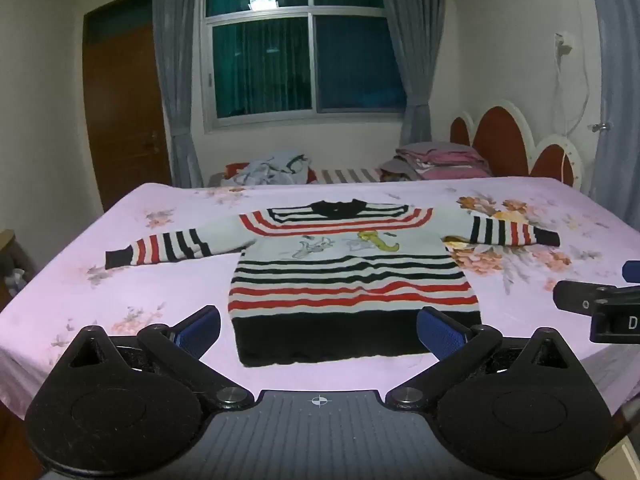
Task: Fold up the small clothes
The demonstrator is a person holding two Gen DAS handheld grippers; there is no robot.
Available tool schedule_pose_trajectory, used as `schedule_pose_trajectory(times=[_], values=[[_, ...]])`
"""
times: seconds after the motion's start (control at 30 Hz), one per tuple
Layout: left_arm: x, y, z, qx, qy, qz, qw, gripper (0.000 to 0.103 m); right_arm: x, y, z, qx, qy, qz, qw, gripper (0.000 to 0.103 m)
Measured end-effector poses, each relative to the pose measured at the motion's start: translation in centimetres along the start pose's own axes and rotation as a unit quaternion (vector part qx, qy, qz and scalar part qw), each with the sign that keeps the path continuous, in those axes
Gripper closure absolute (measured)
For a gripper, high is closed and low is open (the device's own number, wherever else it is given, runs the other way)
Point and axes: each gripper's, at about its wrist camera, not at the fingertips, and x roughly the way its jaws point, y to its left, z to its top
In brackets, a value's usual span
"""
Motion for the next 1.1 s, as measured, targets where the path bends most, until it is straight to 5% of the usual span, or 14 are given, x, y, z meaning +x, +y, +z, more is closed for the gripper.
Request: schedule_pose_trajectory(times=[1.1], values=[[-0.34, -0.5, 0.26, 0.002, 0.001, 0.007, 1.0, 0.0, -0.66, -0.52, 0.63, 0.004, -0.005, 0.004, 1.0, 0.0]])
